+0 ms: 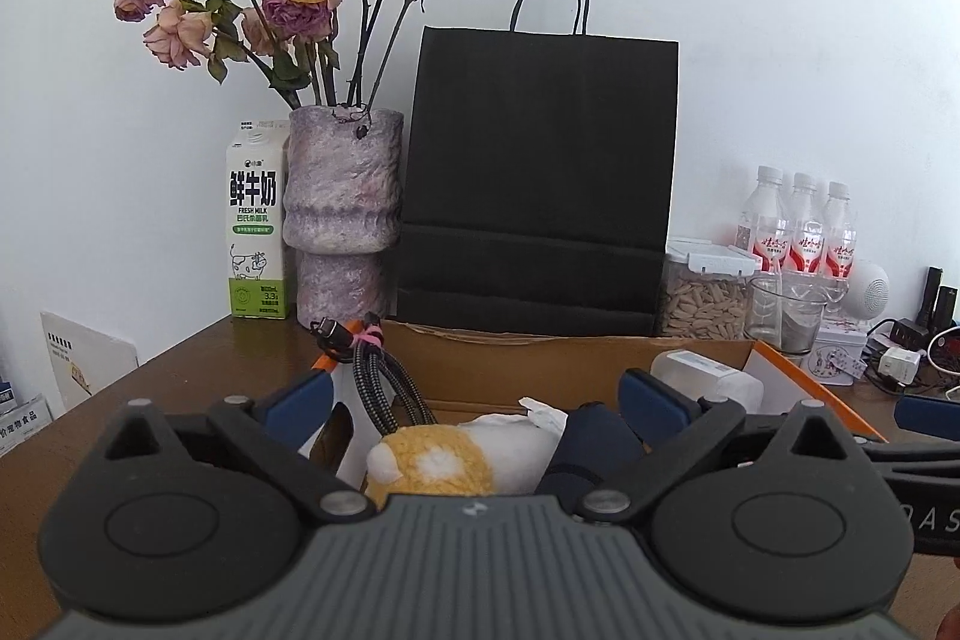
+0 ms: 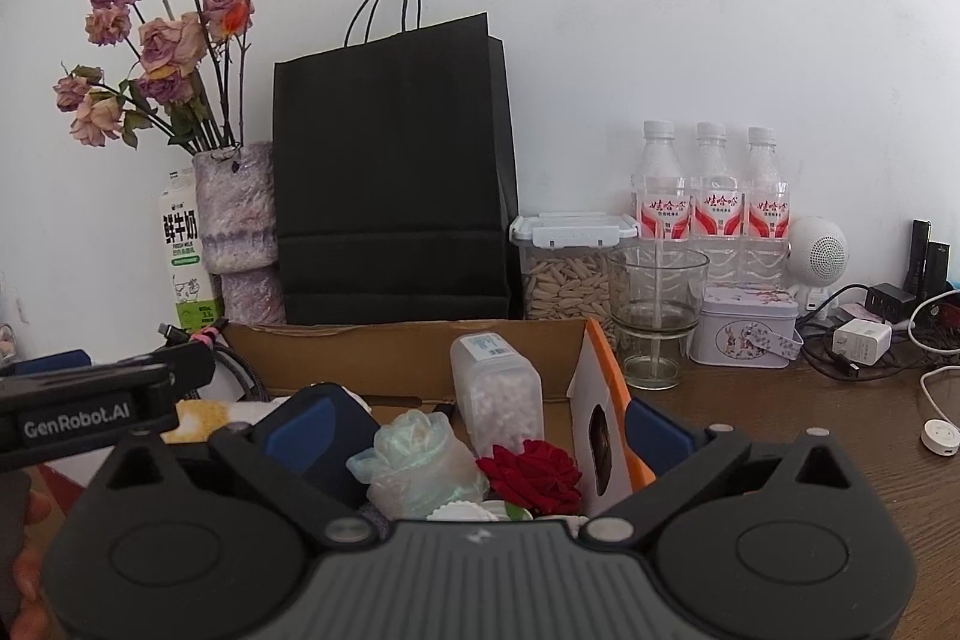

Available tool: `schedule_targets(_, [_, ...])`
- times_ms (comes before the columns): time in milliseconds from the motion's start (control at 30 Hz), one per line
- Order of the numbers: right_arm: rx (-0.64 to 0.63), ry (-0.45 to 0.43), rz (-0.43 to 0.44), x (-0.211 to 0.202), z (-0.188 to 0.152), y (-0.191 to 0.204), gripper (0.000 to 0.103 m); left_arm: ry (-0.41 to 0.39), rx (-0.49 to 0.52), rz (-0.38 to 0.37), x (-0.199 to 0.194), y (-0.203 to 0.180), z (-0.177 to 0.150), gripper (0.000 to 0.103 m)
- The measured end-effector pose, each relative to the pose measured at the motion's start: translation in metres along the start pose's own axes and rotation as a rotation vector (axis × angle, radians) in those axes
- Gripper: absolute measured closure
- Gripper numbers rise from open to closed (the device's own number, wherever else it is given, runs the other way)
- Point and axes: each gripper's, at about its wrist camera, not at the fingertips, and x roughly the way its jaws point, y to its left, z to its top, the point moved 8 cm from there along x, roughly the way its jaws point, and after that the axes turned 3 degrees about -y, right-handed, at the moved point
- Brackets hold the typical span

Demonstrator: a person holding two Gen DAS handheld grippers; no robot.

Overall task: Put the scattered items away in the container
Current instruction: 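Lower into the box and open both grippers, releasing the caps, then withdraw both grippers from the box back over the table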

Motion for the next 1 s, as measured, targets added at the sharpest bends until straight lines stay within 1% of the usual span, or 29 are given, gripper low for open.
schedule_targets(233, [-0.009,-0.004,-0.007,-0.004,-0.002,0.001,0.000,-0.015,-0.022,-0.003,-0.004,0.004,0.000,0.000])
schedule_targets(400, [-0.034,-0.005,-0.008,-0.010,-0.008,0.005,0.000,-0.017,0.017,-0.001,-0.012,0.006,-0.006,0.000])
schedule_targets(467, [-0.047,-0.001,-0.012,-0.014,-0.011,0.006,0.000,-0.021,0.018,-0.002,-0.018,0.009,-0.007,0.000])
schedule_targets(733, [-0.069,-0.018,-0.031,-0.046,-0.022,0.009,0.000,-0.030,0.016,-0.010,-0.051,0.025,-0.012,0.000])
schedule_targets(900, [-0.076,-0.002,-0.029,-0.063,-0.032,0.013,0.000,-0.015,0.023,-0.018,-0.070,0.032,-0.019,0.000])
schedule_targets(1000, [-0.077,0.009,-0.013,-0.073,-0.038,0.015,0.000,-0.001,0.022,-0.018,-0.080,0.038,-0.024,0.000])
